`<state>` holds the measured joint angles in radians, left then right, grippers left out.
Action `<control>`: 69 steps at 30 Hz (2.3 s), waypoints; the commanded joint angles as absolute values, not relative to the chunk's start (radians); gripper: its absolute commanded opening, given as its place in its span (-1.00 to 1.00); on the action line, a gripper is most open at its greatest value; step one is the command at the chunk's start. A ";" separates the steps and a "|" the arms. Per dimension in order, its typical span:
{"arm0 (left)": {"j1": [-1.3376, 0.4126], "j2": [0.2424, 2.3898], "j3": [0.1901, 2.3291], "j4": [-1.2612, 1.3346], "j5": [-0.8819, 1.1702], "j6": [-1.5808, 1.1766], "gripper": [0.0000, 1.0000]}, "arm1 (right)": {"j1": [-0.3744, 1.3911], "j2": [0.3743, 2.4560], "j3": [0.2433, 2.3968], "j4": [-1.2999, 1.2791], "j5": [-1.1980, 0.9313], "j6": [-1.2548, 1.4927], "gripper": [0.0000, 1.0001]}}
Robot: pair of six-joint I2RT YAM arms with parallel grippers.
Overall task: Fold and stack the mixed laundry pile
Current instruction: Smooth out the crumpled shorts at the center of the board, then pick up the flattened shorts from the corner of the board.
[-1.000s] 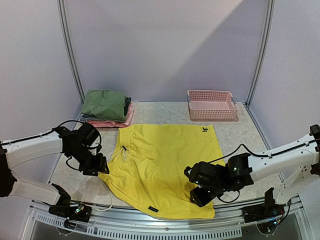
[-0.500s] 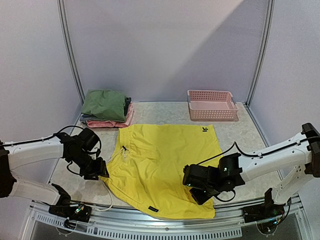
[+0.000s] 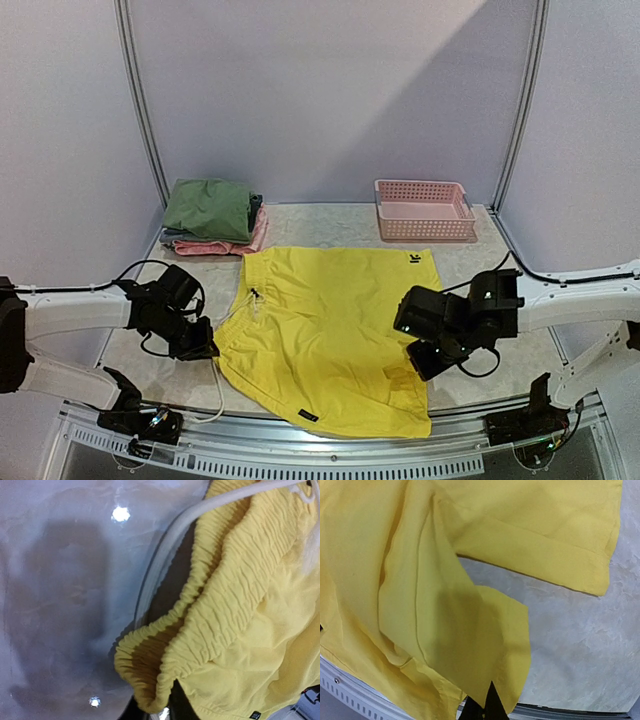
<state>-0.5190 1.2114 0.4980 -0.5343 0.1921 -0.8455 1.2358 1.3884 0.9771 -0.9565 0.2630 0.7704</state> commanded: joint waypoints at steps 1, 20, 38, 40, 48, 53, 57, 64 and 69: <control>-0.527 1.192 0.496 -0.482 0.158 -0.862 -1.00 | 1.112 1.331 0.993 -1.021 0.191 0.761 -1.00; -0.491 1.047 0.555 -0.719 0.164 -0.856 -0.36 | 0.695 1.662 1.320 -1.178 0.083 0.614 -0.11; -0.450 0.932 0.508 -0.672 0.197 -0.826 0.40 | 1.106 0.887 0.626 -0.860 -0.203 1.525 0.18; -0.447 0.940 0.507 -0.672 0.202 -0.825 0.39 | 1.198 0.882 0.581 -0.787 -0.188 1.594 0.16; -0.443 0.965 0.501 -0.658 0.224 -0.825 0.33 | 1.348 0.984 0.451 -0.469 -0.184 1.692 0.12; -0.441 0.963 0.494 -0.652 0.232 -0.830 0.32 | 1.376 1.084 0.417 -0.359 -0.209 1.701 0.04; -0.439 0.976 0.491 -0.639 0.245 -0.833 0.29 | 1.377 1.114 0.398 -0.339 -0.199 1.695 -0.02; -0.439 0.982 0.481 -0.619 0.250 -0.848 0.26 | 1.377 1.018 0.353 -0.341 -0.163 1.718 -0.20; -0.437 0.994 0.468 -0.591 0.256 -0.860 0.26 | 1.377 0.999 0.333 -0.289 -0.196 1.695 -0.17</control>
